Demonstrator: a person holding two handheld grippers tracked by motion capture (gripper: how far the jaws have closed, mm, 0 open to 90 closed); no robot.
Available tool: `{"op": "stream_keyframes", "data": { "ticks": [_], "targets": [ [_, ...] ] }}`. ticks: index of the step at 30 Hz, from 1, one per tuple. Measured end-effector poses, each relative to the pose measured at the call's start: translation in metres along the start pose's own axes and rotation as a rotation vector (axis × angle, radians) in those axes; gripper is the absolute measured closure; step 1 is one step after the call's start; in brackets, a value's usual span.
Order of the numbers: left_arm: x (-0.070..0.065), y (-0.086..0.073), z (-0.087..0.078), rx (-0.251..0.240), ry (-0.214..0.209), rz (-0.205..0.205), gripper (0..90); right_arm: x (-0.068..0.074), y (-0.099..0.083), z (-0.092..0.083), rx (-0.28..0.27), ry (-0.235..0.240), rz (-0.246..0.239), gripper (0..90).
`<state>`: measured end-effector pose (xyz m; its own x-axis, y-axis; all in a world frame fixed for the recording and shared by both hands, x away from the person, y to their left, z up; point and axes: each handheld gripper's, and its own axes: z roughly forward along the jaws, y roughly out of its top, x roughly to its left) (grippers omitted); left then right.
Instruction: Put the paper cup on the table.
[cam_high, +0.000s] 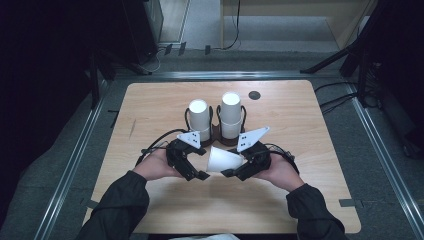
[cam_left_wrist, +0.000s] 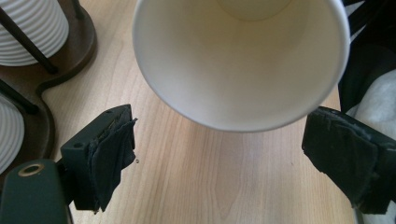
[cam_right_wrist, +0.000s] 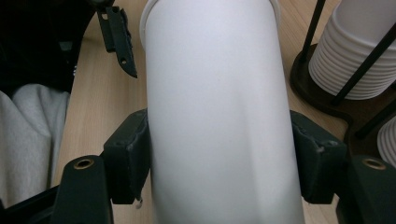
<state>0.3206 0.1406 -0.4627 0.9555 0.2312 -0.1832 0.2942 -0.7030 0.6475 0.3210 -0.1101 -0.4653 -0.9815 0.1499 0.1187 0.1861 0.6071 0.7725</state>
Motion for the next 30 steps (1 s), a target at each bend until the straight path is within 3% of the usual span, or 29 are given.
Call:
{"op": "stream_keyframes", "data": {
  "ticks": [5,13,22,30],
  "targets": [
    [-0.001,-0.003,-0.003,-0.027,0.007,-0.006,10.0,-0.001,0.002,-0.005,-0.02,0.005,0.0,30.9],
    [-0.005,-0.004,-0.01,-0.126,0.001,-0.026,10.0,-0.001,0.005,-0.009,-0.06,0.038,0.008,30.8],
    [-0.008,-0.001,-0.012,-0.213,-0.041,-0.039,11.4,0.001,0.008,-0.004,-0.065,0.093,-0.003,30.7],
    [-0.01,-0.001,-0.012,-0.259,-0.071,-0.048,13.5,0.003,0.01,-0.002,-0.087,0.121,-0.007,30.7]
  ]
}}
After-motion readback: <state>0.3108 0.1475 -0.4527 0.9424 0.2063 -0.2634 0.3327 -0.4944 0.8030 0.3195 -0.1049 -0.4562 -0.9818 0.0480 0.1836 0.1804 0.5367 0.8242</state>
